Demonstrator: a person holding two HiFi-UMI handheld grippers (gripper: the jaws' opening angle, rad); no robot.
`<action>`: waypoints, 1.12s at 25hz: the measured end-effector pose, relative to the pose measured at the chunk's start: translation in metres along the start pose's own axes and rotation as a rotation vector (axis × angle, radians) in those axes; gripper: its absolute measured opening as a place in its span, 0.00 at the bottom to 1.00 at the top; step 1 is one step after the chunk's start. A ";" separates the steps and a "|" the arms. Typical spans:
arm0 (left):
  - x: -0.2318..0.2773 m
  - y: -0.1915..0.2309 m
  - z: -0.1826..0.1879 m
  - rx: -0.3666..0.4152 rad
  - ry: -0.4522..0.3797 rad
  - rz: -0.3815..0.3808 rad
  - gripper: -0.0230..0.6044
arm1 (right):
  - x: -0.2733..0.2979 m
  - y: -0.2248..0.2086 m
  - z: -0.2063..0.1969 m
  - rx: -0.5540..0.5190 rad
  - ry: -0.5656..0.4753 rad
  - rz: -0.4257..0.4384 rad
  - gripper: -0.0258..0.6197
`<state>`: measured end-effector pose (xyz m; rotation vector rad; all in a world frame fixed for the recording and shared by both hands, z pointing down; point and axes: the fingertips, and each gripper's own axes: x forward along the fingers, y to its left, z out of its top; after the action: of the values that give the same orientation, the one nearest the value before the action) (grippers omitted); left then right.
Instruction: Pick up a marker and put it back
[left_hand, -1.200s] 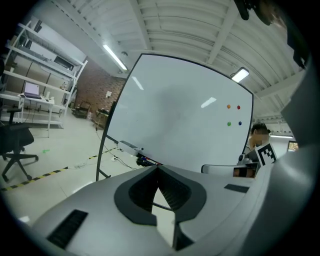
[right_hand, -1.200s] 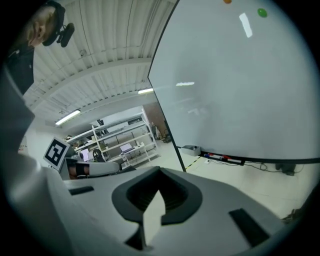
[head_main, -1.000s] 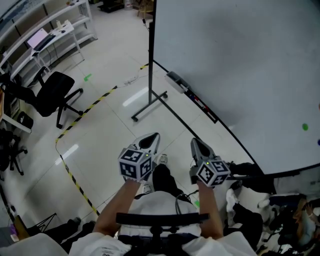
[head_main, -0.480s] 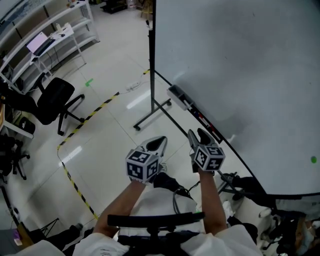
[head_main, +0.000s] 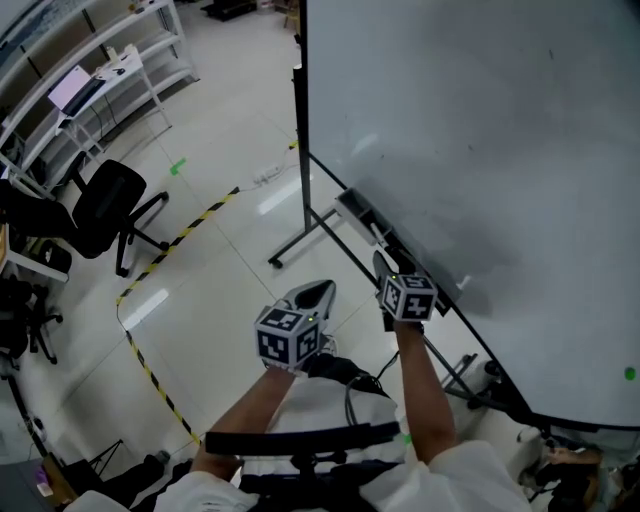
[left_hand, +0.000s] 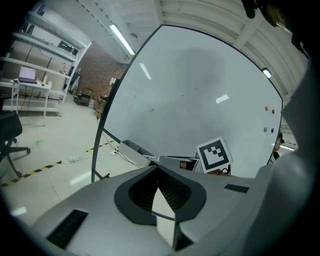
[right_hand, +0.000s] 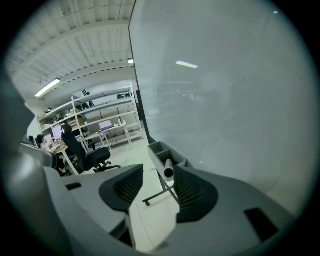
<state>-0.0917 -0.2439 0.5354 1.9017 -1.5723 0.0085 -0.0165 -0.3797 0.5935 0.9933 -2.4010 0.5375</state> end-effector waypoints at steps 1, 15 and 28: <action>0.004 0.003 0.002 -0.004 0.003 0.002 0.03 | 0.007 -0.002 0.001 -0.003 0.010 -0.003 0.38; 0.041 0.031 0.009 -0.041 0.033 0.010 0.03 | 0.069 -0.016 -0.015 -0.041 0.134 -0.021 0.30; 0.033 0.034 0.010 -0.051 0.028 0.016 0.03 | 0.066 -0.017 -0.011 -0.082 0.139 -0.051 0.18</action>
<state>-0.1167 -0.2799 0.5573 1.8420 -1.5545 0.0011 -0.0421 -0.4210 0.6427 0.9475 -2.2506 0.4695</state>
